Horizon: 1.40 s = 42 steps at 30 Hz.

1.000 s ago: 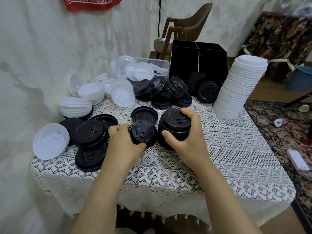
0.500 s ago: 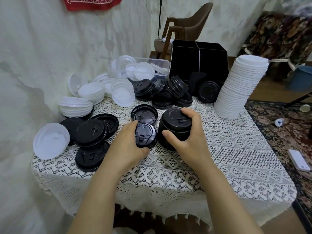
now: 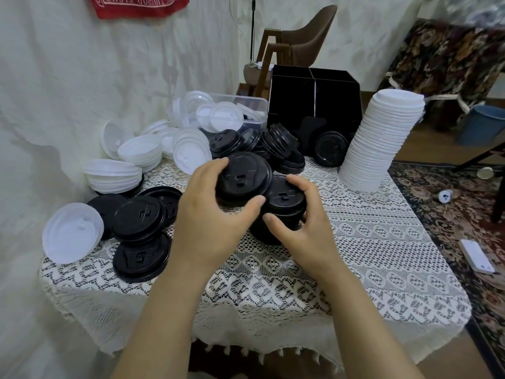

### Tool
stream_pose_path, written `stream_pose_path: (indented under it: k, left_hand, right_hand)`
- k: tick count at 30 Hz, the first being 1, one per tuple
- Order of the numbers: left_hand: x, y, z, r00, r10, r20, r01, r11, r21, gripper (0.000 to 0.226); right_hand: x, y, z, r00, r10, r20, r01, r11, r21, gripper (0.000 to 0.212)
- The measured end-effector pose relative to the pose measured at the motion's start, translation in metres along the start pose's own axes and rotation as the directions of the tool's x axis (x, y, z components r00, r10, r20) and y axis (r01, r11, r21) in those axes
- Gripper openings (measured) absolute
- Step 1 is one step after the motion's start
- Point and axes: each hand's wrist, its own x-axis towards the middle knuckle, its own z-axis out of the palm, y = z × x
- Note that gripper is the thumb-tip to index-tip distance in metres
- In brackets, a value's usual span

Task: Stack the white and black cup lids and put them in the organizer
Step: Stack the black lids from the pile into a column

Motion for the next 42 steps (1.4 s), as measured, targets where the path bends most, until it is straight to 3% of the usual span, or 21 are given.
stream_pose_path:
  k: [7, 16, 30, 33, 38, 42]
  left_hand:
    - [-0.002, 0.016, 0.026, 0.988, 0.080, 0.130, -0.094, 0.990, 0.109, 0.070]
    - [-0.002, 0.017, 0.040, 0.981, 0.030, 0.192, -0.047, 0.995, 0.082, 0.062]
    - [-0.003, 0.016, 0.045, 0.964, 0.000, 0.267, -0.016, 0.998, 0.055, 0.059]
    - [-0.004, 0.014, 0.047, 0.962, -0.017, 0.272, 0.008, 0.999, 0.037, 0.059]
    - [-0.003, 0.012, 0.048, 0.964, -0.011, 0.267, 0.001, 0.999, 0.036, 0.052]
    - [-0.003, 0.011, 0.048, 0.966, -0.009, 0.257, 0.000, 0.999, 0.035, 0.052]
  right_hand:
    - [0.002, 0.002, -0.002, 1.000, 0.021, -0.010, -0.020, 0.998, 0.054, 0.074]
    - [0.003, 0.003, -0.003, 1.000, 0.017, -0.001, -0.017, 0.997, 0.072, 0.086]
    - [0.002, 0.002, -0.007, 0.996, 0.088, -0.004, -0.086, 0.989, 0.123, 0.066]
    - [0.000, 0.004, -0.007, 0.996, 0.086, 0.019, -0.088, 0.992, 0.093, 0.071]
    - [0.004, -0.001, 0.001, 0.999, 0.050, 0.006, -0.050, 0.999, 0.009, 0.096]
    - [0.008, -0.004, 0.005, 0.998, 0.016, -0.055, -0.019, 0.999, -0.046, 0.080]
